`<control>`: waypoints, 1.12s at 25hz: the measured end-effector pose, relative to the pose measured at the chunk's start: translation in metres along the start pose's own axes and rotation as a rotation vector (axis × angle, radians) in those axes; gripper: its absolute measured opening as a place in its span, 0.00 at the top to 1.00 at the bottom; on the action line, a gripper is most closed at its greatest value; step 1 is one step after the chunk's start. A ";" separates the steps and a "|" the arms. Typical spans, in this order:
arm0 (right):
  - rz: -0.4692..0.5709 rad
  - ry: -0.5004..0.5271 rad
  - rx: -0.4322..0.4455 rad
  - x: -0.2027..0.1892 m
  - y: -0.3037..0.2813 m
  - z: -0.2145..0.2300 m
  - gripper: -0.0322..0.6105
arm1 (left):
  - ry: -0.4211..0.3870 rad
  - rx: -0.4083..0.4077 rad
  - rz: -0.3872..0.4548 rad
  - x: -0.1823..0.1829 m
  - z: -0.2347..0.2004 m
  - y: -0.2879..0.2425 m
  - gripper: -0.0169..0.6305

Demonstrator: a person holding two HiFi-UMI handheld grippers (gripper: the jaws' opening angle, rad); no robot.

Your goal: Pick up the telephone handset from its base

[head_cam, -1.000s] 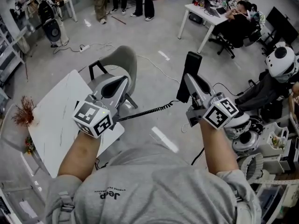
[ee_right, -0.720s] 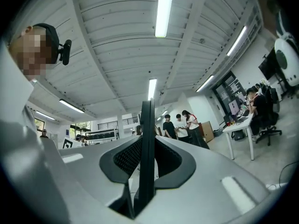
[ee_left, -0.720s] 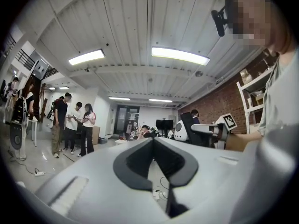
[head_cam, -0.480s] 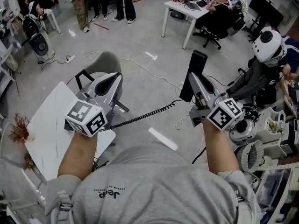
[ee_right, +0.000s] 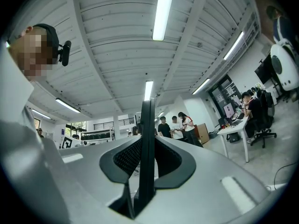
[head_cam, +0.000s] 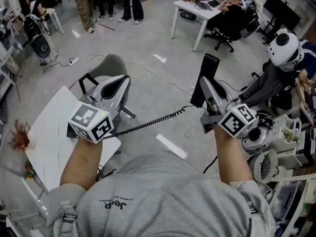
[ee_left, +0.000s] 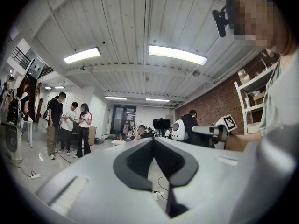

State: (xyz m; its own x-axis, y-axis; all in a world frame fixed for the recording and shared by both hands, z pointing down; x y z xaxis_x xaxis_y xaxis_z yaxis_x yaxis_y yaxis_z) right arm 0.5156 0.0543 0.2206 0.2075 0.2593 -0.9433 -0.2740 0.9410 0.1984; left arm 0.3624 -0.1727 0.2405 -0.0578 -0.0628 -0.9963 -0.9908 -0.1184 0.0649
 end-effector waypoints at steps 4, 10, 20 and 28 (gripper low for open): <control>-0.004 -0.001 0.007 -0.001 0.000 0.001 0.83 | -0.007 0.001 0.000 0.000 0.003 0.000 0.89; -0.007 -0.002 0.018 -0.001 -0.001 0.000 0.83 | -0.009 0.004 -0.001 0.001 0.006 0.001 0.89; -0.018 0.009 0.025 -0.001 -0.003 -0.001 0.83 | -0.016 0.002 -0.005 0.001 0.008 0.001 0.89; -0.021 0.012 0.038 -0.003 -0.007 -0.004 0.83 | -0.019 0.010 -0.004 0.000 0.007 0.005 0.89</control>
State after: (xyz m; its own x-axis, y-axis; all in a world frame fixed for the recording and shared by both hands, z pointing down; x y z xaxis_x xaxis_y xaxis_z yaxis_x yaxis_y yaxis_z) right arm 0.5137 0.0459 0.2207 0.2015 0.2372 -0.9503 -0.2339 0.9538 0.1885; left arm 0.3565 -0.1668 0.2408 -0.0557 -0.0435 -0.9975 -0.9922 -0.1091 0.0601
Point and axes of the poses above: the fingertips, and each gripper's own axes: y backward along the fingers, z to its right, x out of its top, the point moved 3 cm from there along y, backward along the fingers, and after that the axes turned 1 degree about x, right-handed, at the moved point
